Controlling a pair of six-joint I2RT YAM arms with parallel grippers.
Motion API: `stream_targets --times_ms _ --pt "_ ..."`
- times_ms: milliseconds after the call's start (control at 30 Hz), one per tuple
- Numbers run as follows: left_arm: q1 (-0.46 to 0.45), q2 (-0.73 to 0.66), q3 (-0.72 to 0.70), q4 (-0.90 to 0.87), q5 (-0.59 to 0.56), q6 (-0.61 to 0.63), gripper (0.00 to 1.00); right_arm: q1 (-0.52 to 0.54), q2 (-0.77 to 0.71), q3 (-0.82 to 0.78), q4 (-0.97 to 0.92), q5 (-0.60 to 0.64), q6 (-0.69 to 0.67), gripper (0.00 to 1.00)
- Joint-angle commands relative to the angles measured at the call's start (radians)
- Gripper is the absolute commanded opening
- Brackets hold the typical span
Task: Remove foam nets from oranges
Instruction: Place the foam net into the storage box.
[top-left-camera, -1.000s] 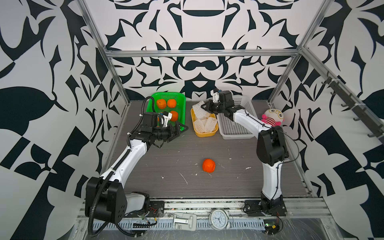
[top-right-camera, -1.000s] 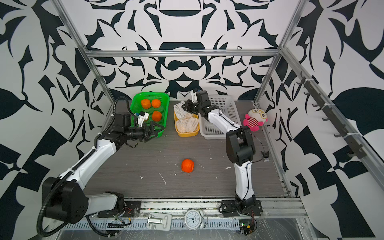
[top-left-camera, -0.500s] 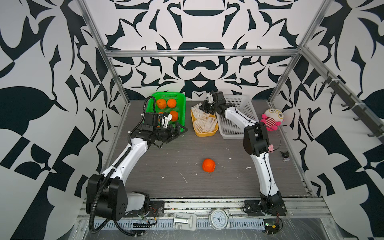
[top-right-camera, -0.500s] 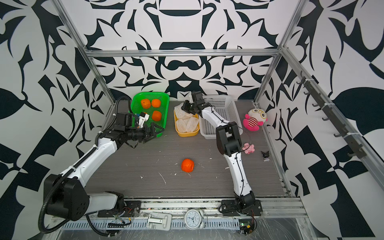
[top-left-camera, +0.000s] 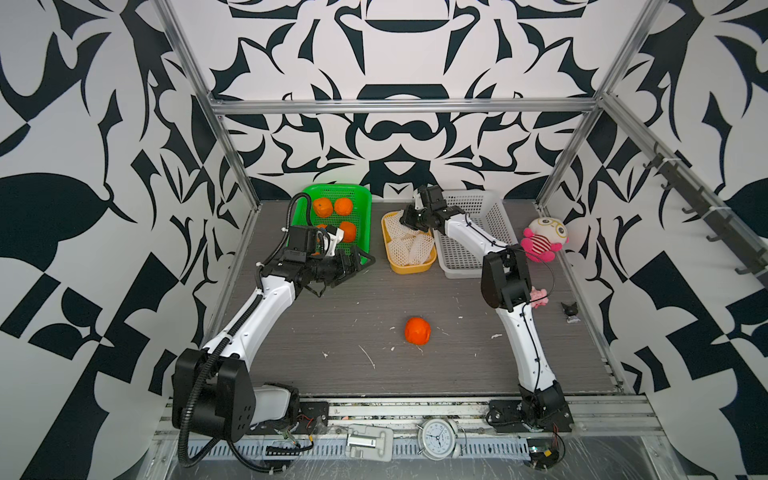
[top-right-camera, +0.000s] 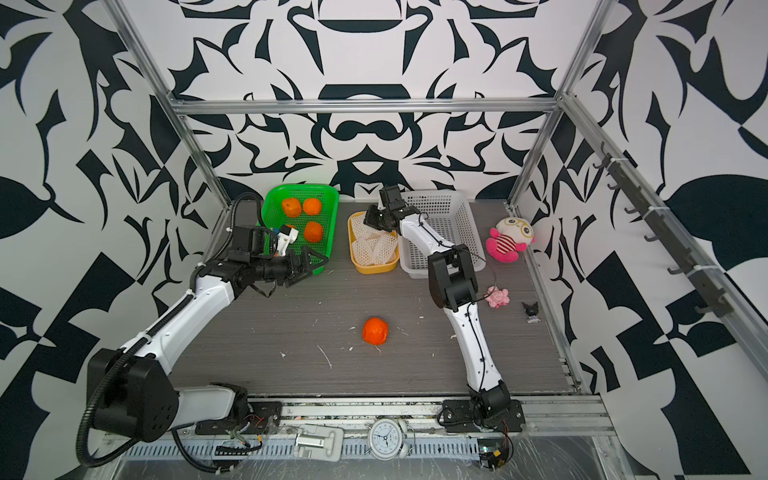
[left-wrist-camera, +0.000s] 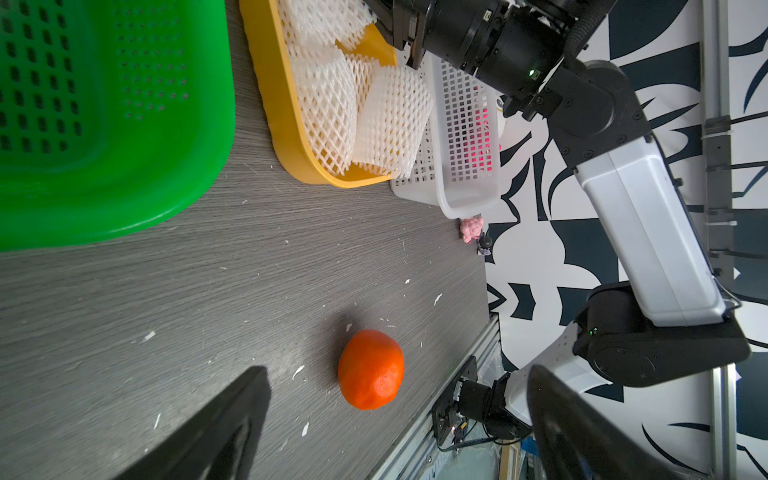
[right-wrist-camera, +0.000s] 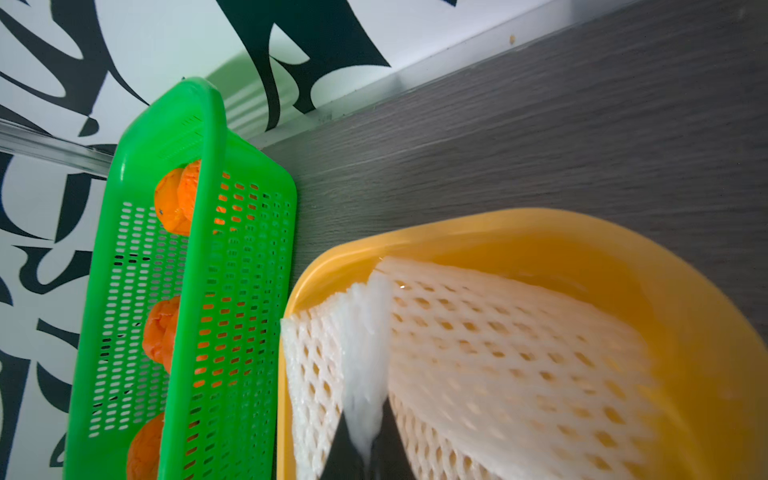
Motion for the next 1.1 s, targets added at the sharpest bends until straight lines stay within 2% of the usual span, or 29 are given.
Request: stream_targets --times_ms 0,67,233,367,467,767,1067 --pt "0.003 -0.005 -0.003 -0.004 -0.002 0.019 0.99 0.019 -0.017 0.017 -0.014 0.041 -0.059 0.00" --pt "0.004 -0.001 -0.003 -0.002 0.004 0.021 0.99 0.025 -0.021 0.003 -0.016 0.060 -0.078 0.00" --pt "0.004 0.000 -0.005 0.003 0.012 0.026 0.99 0.034 -0.035 -0.015 -0.041 0.130 -0.145 0.09" --pt "0.005 -0.005 -0.007 0.001 0.012 0.028 0.99 0.041 -0.038 0.004 -0.079 0.174 -0.201 0.24" --pt "0.005 -0.007 -0.009 0.003 0.012 0.027 0.99 0.046 -0.043 0.019 -0.099 0.186 -0.228 0.31" --pt "0.007 -0.025 -0.027 0.028 0.027 0.012 0.99 0.056 -0.082 0.036 -0.116 0.198 -0.258 0.41" --pt "0.007 -0.030 -0.041 0.049 0.044 0.002 0.99 0.063 -0.118 0.038 -0.134 0.212 -0.262 0.47"
